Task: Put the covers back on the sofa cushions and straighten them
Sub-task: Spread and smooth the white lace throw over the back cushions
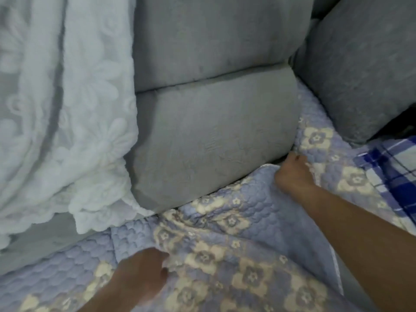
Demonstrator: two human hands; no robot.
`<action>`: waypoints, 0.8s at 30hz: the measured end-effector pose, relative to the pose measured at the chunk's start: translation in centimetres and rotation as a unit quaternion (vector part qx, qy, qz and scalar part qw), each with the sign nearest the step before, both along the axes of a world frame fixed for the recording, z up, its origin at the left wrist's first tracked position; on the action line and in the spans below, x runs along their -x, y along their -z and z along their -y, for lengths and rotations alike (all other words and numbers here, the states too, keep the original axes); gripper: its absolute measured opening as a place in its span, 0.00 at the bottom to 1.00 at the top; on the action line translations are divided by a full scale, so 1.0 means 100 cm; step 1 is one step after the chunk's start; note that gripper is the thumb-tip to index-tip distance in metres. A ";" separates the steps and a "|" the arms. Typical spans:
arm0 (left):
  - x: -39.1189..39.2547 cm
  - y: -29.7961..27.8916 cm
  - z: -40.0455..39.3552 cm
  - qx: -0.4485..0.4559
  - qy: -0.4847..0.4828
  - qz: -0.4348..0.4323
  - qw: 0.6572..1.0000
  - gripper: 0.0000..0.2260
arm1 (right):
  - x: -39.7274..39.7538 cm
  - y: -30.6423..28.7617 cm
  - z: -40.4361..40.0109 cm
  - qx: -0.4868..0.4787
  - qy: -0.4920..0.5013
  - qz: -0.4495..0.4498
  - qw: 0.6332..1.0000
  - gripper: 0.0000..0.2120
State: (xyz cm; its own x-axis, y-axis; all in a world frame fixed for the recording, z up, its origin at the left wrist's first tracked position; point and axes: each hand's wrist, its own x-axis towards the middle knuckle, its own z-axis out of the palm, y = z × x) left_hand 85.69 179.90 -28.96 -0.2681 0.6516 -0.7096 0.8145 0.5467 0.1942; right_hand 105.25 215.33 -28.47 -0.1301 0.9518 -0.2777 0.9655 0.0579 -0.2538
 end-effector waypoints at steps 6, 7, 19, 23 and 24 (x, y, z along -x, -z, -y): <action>0.103 -0.147 -0.091 -0.349 0.019 -0.376 0.858 0.32 | 0.060 -0.108 -0.071 -0.203 -0.075 -0.115 0.969 0.23; 0.122 -0.162 -0.108 -0.301 0.023 -0.377 0.876 0.41 | 0.078 -0.125 -0.087 -0.208 -0.092 -0.125 0.966 0.23; 0.158 -0.098 -0.144 -0.187 0.089 -0.395 0.895 0.55 | 0.120 -0.059 -0.215 0.024 0.061 -0.228 0.971 0.43; 0.165 -0.089 -0.142 -0.179 0.101 -0.396 0.895 0.56 | 0.120 -0.045 -0.202 -0.119 0.072 -0.229 0.964 0.26; 0.167 -0.089 -0.143 -0.186 0.106 -0.394 0.894 0.57 | 0.117 -0.044 -0.196 -0.133 0.077 -0.233 0.960 0.24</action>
State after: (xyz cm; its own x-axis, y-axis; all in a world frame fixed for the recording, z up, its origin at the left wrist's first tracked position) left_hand 68.97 194.22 -20.08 -0.4320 0.8985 -0.0782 0.8559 0.3811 -0.3496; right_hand 93.56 234.92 -24.03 -0.0331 0.9989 0.0330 0.7533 0.0466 -0.6560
